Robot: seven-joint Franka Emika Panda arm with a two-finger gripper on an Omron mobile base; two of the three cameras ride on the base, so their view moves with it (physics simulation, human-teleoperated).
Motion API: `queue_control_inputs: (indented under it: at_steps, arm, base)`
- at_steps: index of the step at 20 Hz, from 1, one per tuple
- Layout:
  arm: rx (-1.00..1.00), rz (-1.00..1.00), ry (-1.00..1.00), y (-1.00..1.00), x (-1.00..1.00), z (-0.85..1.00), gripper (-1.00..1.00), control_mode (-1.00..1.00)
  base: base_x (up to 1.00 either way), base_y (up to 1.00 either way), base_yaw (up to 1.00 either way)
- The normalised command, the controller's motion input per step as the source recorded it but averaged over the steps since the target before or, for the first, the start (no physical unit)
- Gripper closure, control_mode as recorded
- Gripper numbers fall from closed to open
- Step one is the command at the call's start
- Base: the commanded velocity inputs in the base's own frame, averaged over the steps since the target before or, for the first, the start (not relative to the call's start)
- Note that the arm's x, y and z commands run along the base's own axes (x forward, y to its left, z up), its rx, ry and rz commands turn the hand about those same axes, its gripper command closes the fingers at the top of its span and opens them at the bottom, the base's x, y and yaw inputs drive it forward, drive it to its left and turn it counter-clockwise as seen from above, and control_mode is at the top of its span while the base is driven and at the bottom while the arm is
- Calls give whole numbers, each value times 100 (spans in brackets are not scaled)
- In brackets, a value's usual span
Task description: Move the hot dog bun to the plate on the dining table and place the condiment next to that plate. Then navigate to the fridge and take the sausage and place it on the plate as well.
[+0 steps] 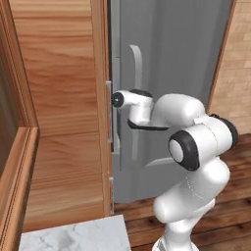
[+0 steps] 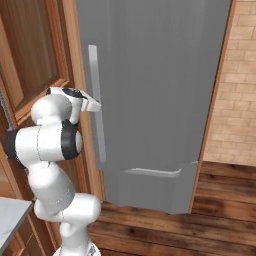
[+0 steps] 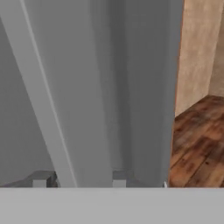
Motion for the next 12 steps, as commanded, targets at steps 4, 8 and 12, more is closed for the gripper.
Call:
queue_control_inputs:
  at_steps: [4, 8, 12]
  arm:
    - [0, -6, -13, -100, -100, 31, 100, -100]
    - [0, -10, -7, -100, -100, 35, 100, -100]
    - [0, -9, -5, -100, -100, 28, 100, -100]
  base:
    - [0, 0, 0]
    - [0, 0, 0]
    - [0, 0, 0]
